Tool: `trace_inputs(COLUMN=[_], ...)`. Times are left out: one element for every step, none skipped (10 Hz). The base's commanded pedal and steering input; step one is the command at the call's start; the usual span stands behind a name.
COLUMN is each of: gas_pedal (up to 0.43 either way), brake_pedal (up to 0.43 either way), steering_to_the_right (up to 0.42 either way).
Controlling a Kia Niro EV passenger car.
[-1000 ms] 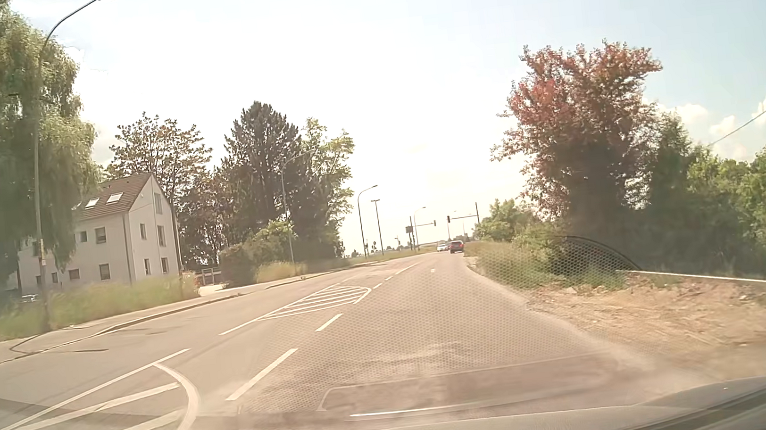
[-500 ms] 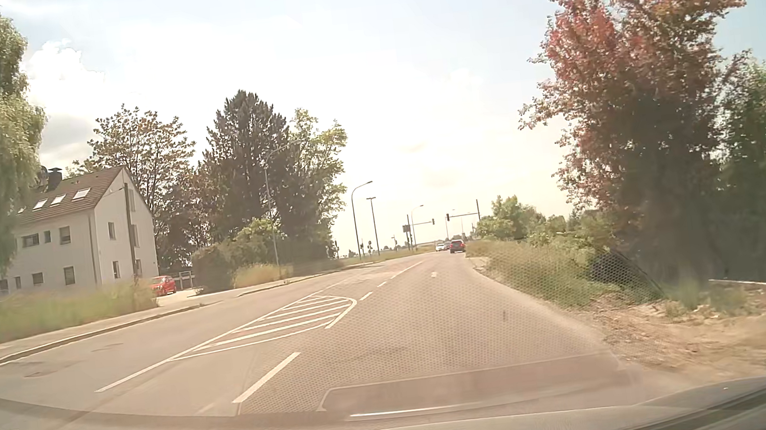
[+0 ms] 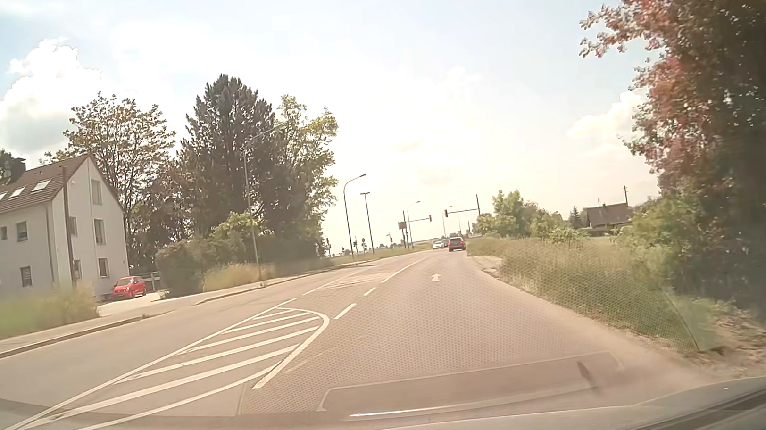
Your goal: Follow the waypoints while adhering to traffic rules and regulations
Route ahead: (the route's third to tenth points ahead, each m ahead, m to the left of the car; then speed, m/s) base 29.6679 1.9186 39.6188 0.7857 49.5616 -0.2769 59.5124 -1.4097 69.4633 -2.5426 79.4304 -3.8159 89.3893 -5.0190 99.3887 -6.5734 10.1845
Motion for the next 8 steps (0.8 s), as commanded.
trace_inputs(gas_pedal=[0.118, 0.110, 0.110, 0.087, 0.079, 0.079, 0.067, 0.067], brake_pedal=[0.000, 0.000, 0.000, 0.000, 0.000, 0.000, 0.000, 0.000], steering_to_the_right=[0.003, 0.004, 0.004, 0.004, 0.005, 0.006, 0.006, 0.005])
